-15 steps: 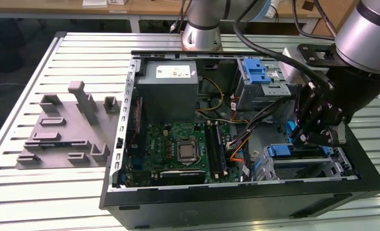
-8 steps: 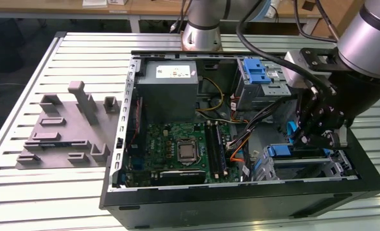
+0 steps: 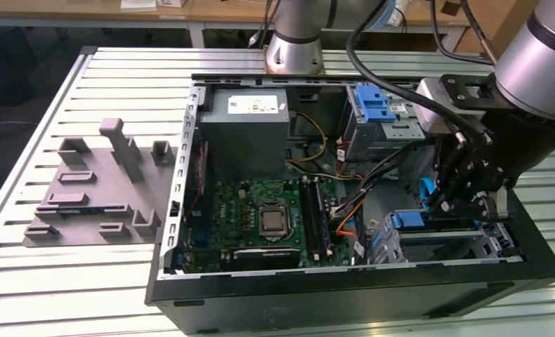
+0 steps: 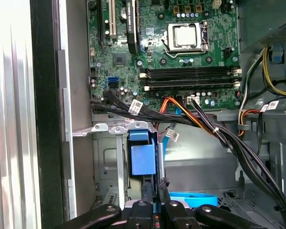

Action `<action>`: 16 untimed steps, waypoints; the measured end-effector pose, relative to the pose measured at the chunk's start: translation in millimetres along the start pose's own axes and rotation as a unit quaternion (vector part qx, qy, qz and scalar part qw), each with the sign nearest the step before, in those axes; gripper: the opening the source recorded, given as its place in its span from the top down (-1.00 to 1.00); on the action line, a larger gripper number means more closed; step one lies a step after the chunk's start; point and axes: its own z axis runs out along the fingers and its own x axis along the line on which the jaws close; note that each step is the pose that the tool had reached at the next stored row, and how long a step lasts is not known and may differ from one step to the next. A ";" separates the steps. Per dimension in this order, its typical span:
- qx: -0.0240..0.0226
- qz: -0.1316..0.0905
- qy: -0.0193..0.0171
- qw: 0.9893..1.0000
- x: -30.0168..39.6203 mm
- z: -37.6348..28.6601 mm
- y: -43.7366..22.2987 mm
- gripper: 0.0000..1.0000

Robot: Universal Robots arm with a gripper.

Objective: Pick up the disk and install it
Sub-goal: 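Insert the second disk wire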

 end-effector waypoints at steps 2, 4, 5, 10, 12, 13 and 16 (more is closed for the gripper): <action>0.000 0.000 -0.001 1.000 -0.1 0.3 -1.0 0.68; 0.000 0.000 -0.002 1.000 -0.1 0.8 -1.3 0.68; 0.000 0.000 -0.002 1.000 -0.1 1.1 -1.5 0.68; 0.000 0.000 -0.003 1.000 0.5 2.2 -2.5 0.68; 0.000 0.000 -0.004 1.000 0.7 2.4 -2.9 0.68; 0.000 0.000 -0.004 1.000 0.7 2.4 -3.3 0.68; 0.000 0.000 -0.006 1.000 0.7 2.7 -4.3 0.68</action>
